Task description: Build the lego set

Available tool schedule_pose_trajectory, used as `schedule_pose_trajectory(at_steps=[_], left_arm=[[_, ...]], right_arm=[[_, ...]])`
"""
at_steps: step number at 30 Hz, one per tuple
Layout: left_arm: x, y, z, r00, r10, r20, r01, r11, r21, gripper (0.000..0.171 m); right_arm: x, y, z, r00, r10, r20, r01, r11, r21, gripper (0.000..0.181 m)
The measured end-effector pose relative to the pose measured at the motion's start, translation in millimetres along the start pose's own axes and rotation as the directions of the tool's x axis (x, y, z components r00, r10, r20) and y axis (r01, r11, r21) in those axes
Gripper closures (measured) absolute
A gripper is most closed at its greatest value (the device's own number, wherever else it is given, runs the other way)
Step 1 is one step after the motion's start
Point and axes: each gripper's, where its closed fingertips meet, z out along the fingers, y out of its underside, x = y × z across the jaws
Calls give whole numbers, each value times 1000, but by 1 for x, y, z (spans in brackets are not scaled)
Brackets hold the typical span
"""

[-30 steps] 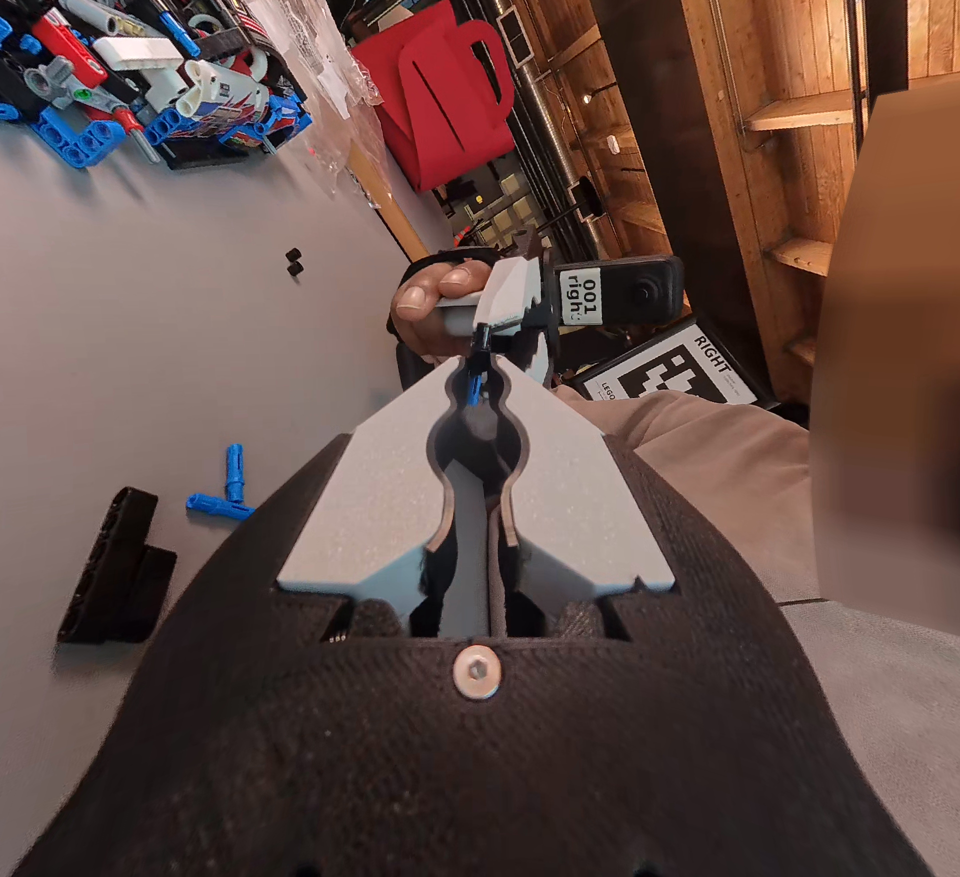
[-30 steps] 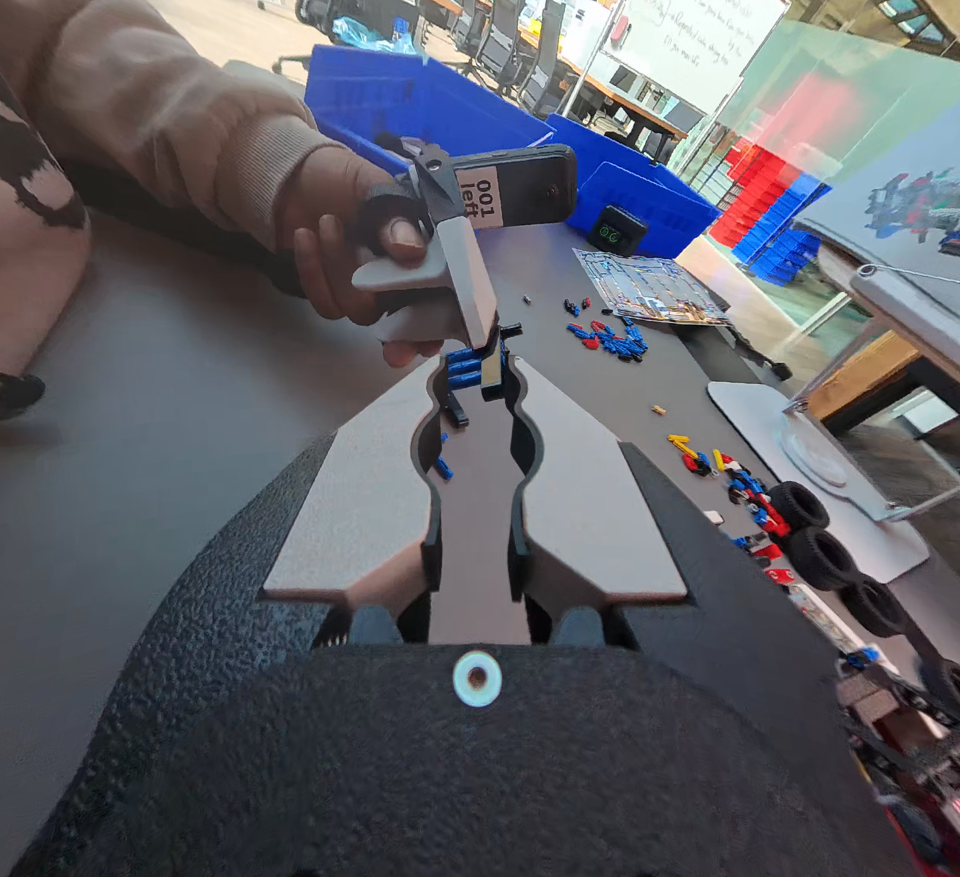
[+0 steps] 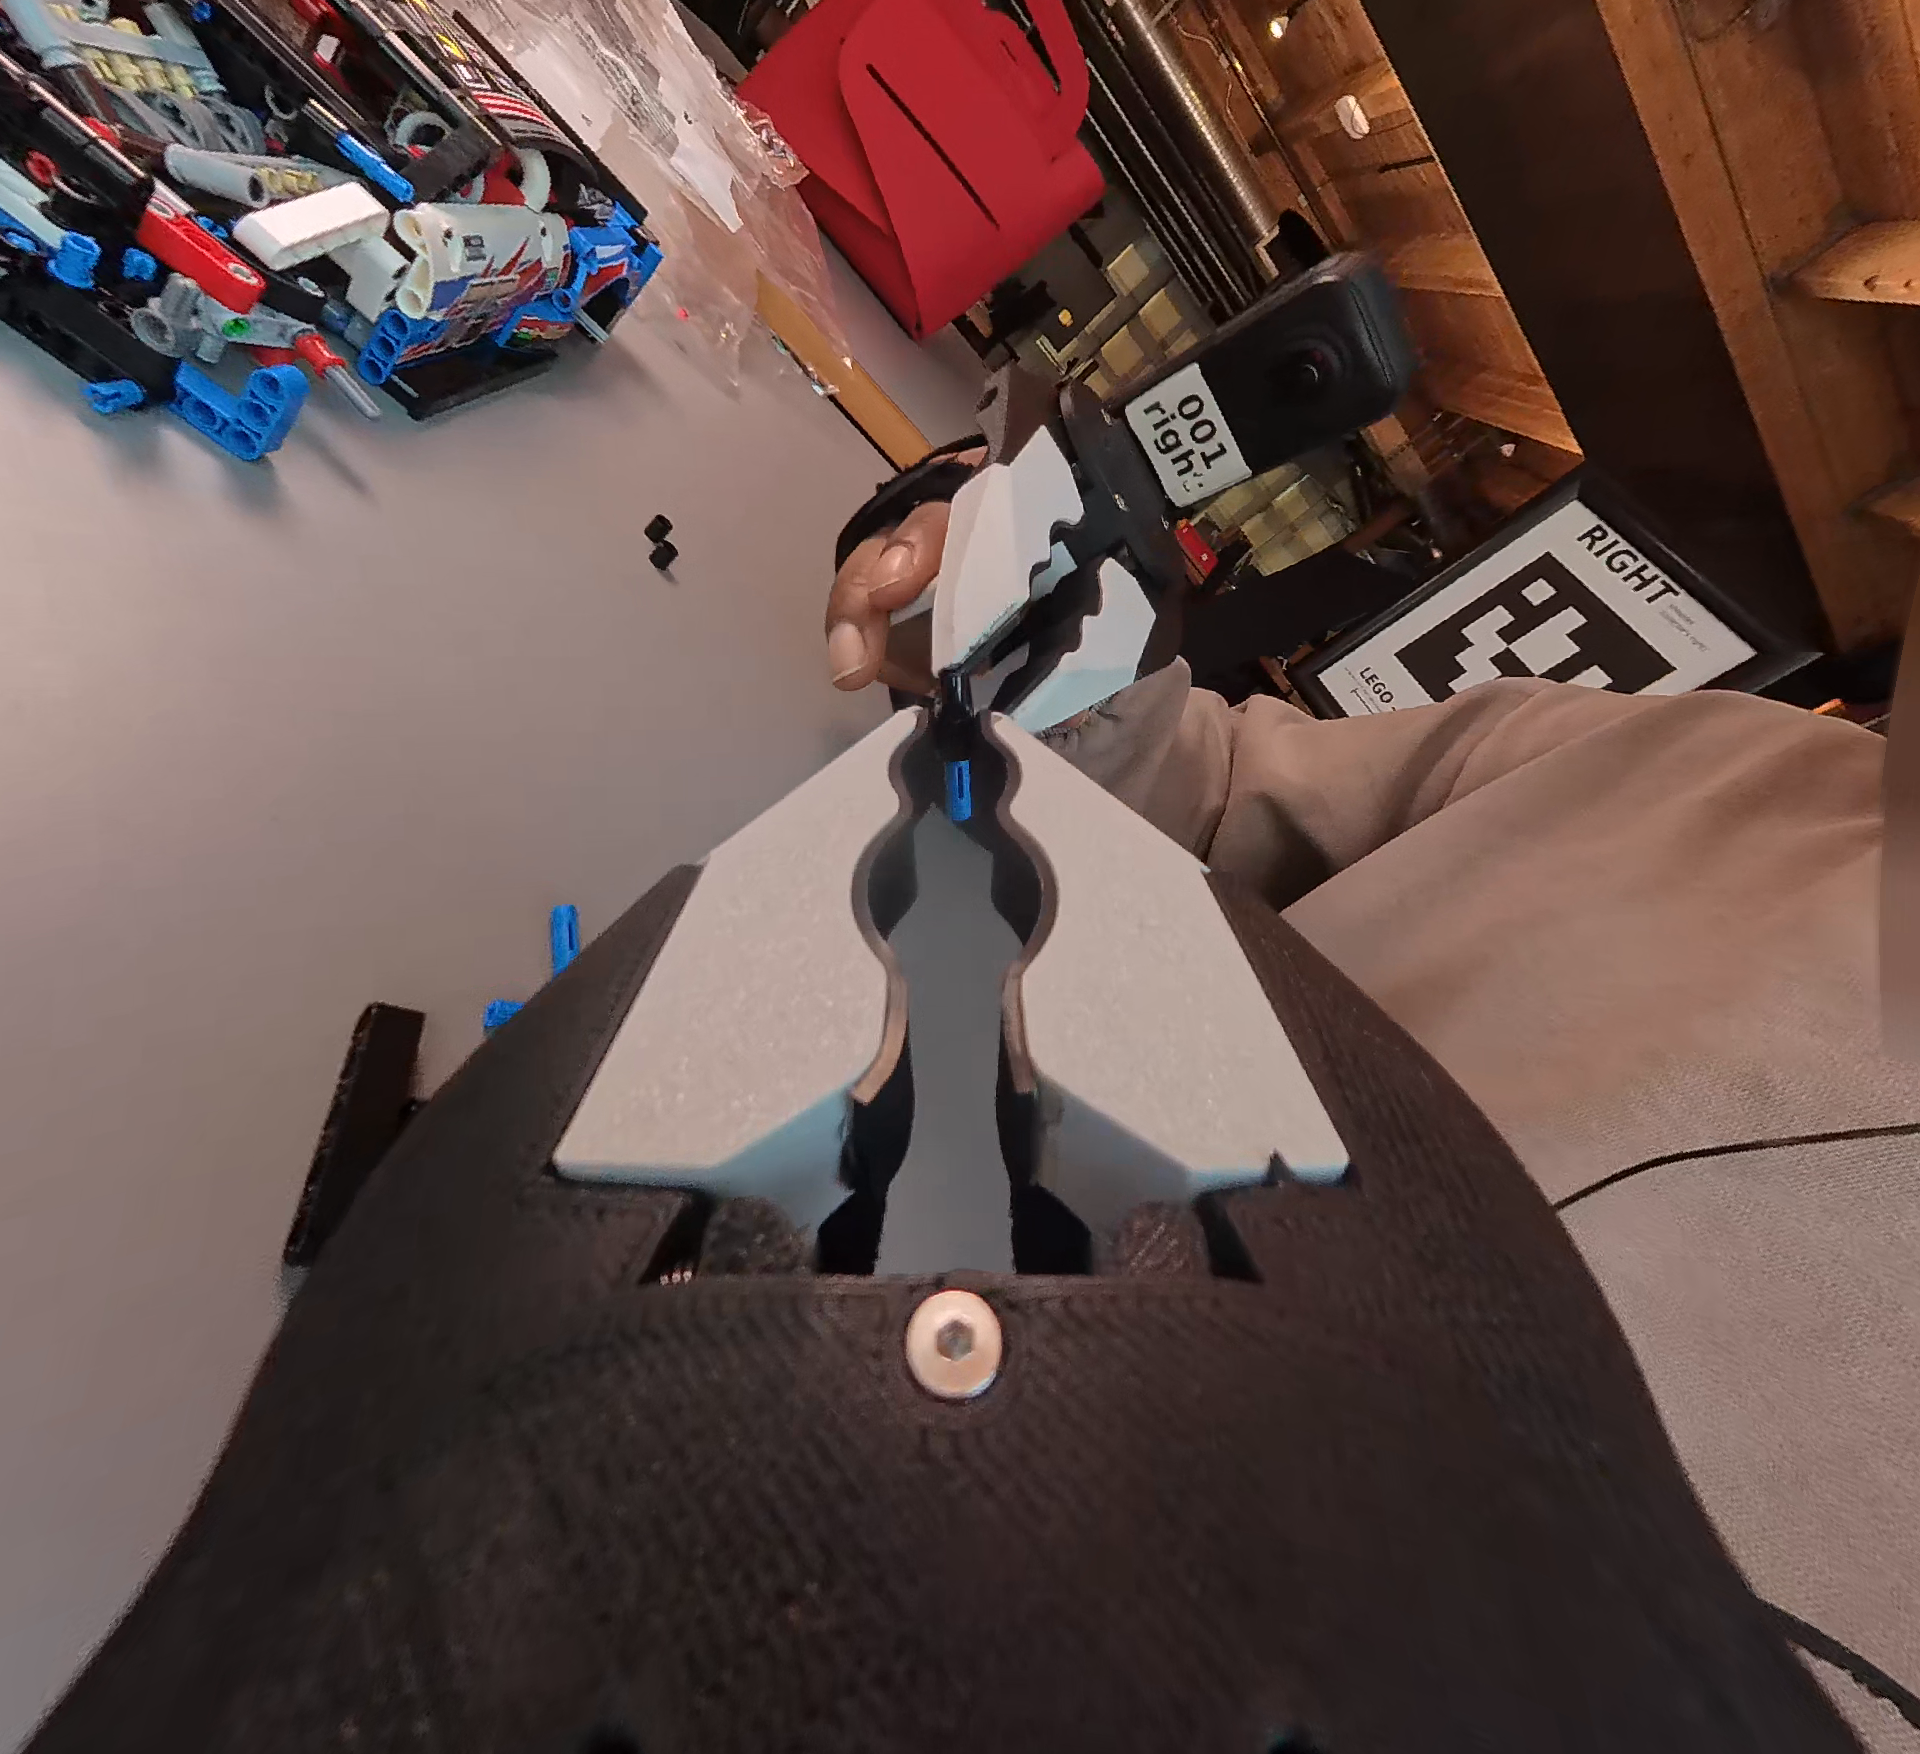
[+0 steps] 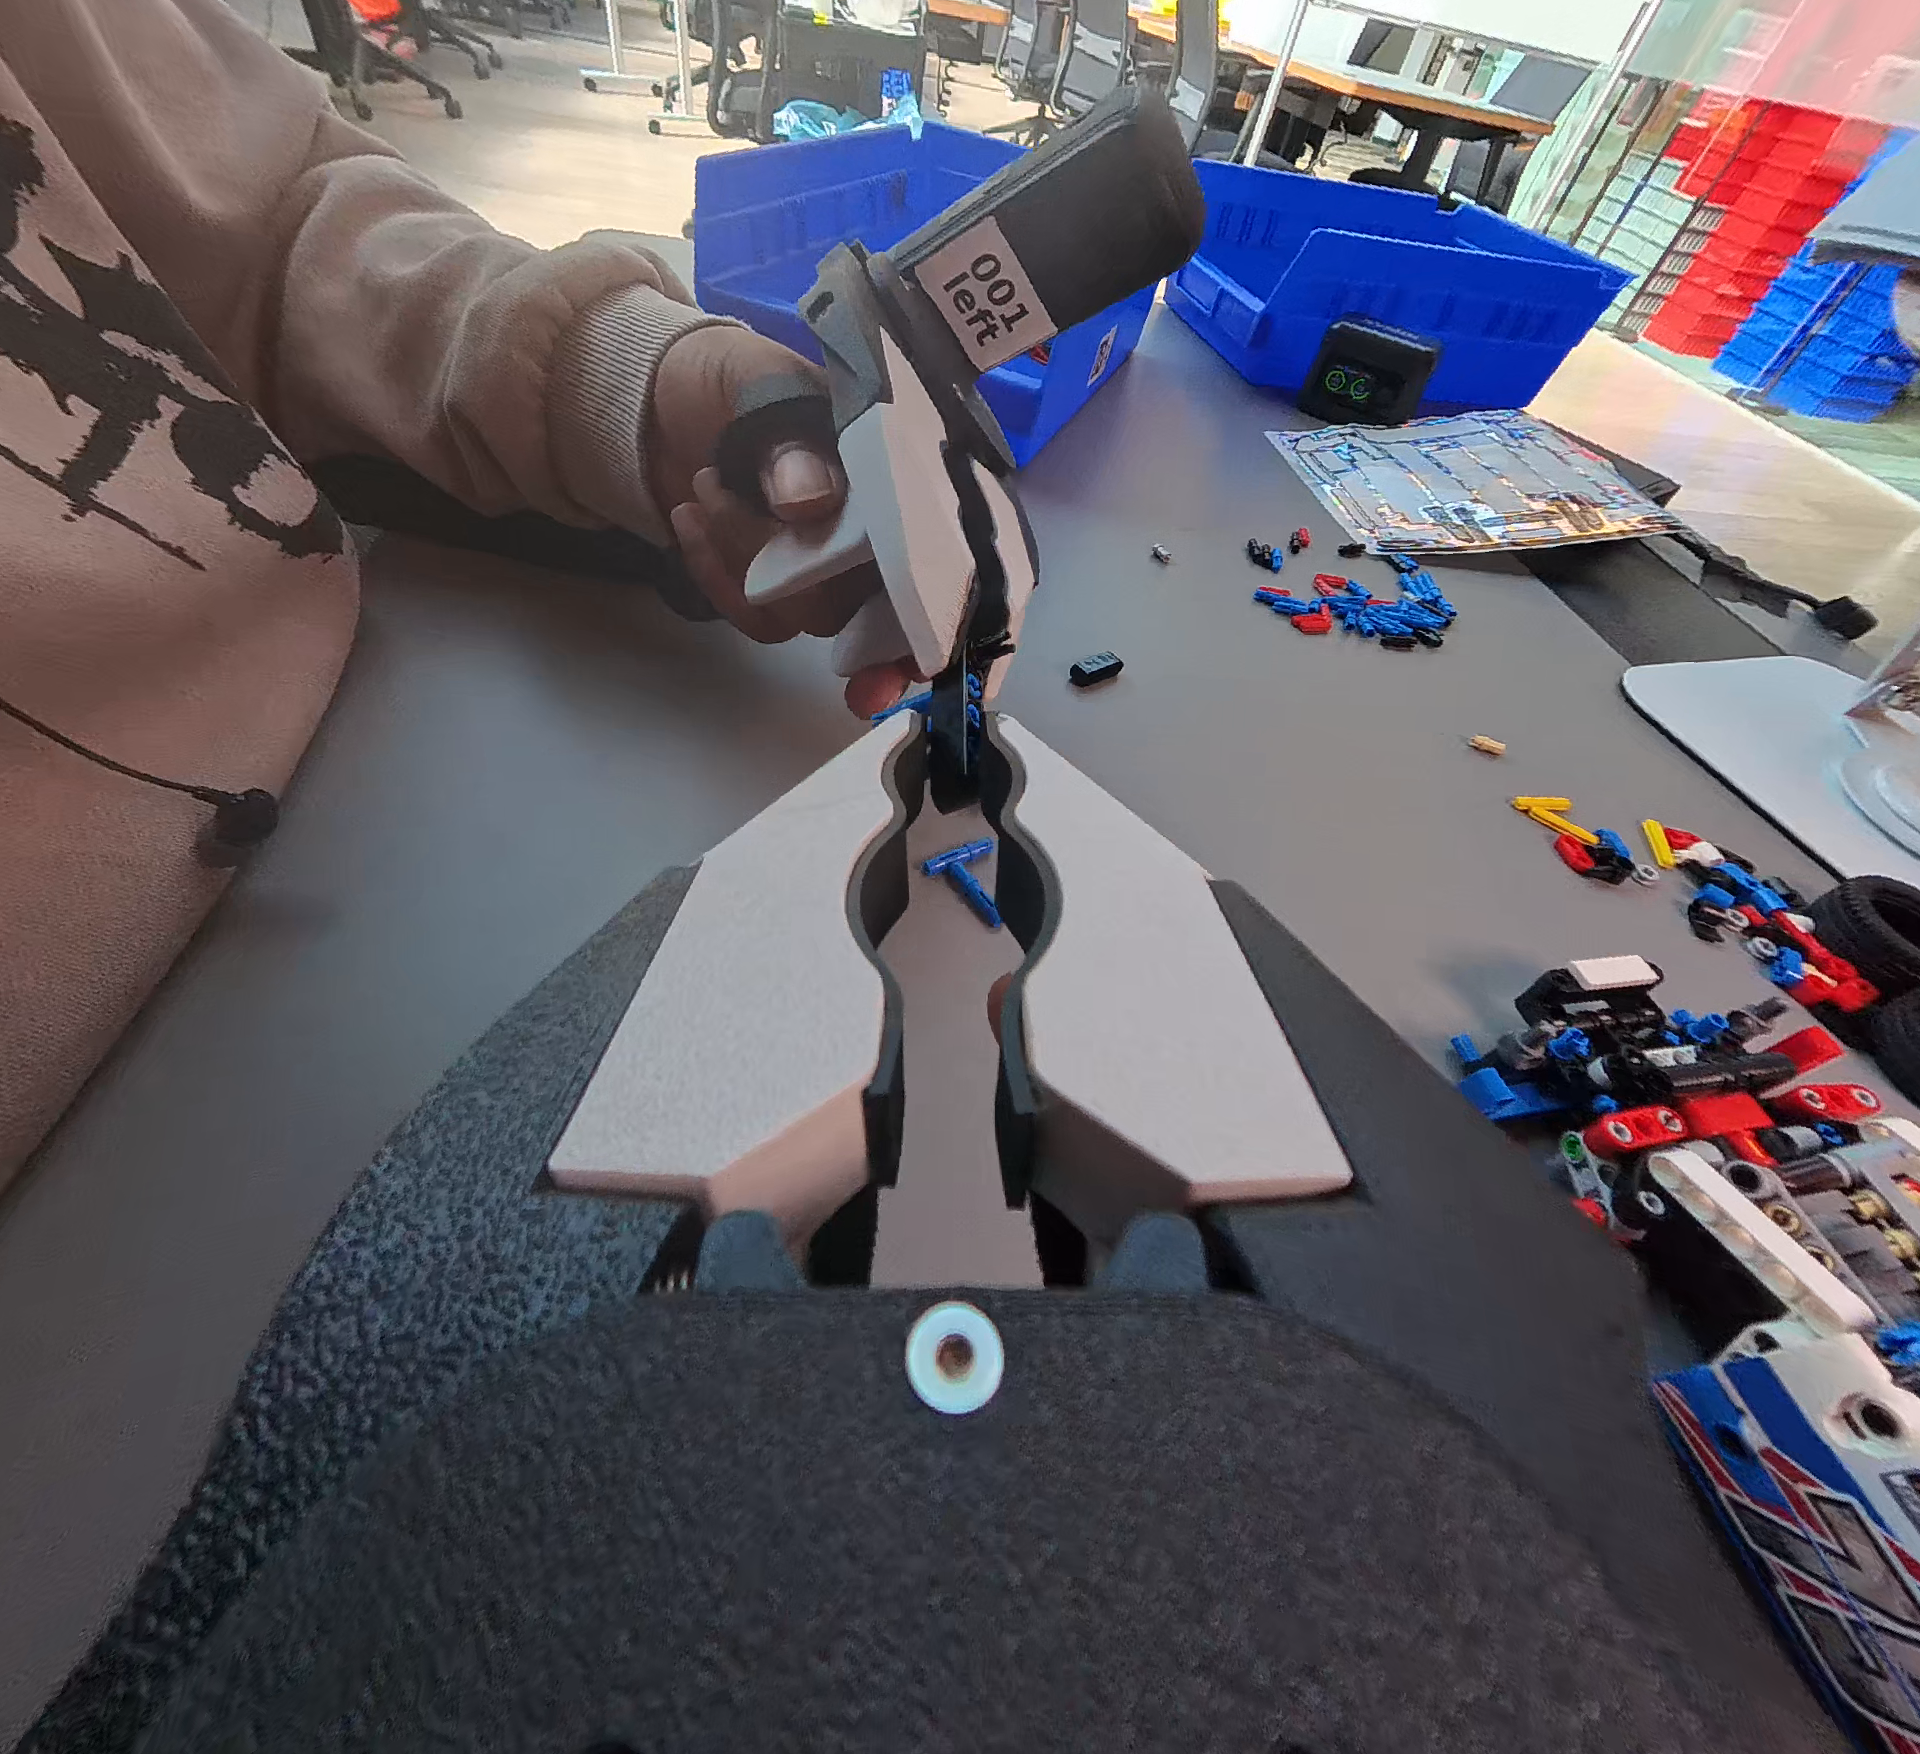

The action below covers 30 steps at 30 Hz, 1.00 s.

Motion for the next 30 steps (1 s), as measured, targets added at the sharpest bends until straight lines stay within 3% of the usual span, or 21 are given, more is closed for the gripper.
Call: schedule_pose_trajectory(at_steps=[7, 12, 15, 19, 24, 27, 30], left_arm=[[-11, -3, -3, 998, -26, 49, 25, 999, 27, 166], [-18, 3, 0, 994, -87, 72, 86, 996, 21, 166], [-19, 7, 2, 993, -87, 77, 87, 996, 0, 166], [-18, 7, 1, 995, -26, 97, 28, 999, -20, 165], [-39, -9, -22, 963, 109, 246, -101, 994, -46, 163], [-58, -5, -40, 903, 260, 342, -197, 958, -208, 157], [-72, 18, -48, 840, 404, 361, -244, 877, -413, 151]], right_arm=[[3, 9, 6, 966, -238, -101, 228, 968, -100, 156], [3, 22, 11, 911, -394, -119, 363, 905, -220, 160], [4, 23, 9, 943, -317, -102, 292, 934, -207, 174], [2, 25, 5, 987, -154, -40, 145, 974, -171, 175], [-8, 56, 3, 998, 24, 53, -5, 942, -335, 175], [-20, 81, 0, 991, 91, 95, -34, 875, -483, 175], [-29, 89, 2, 988, 99, 115, -20, 835, -549, 175]])
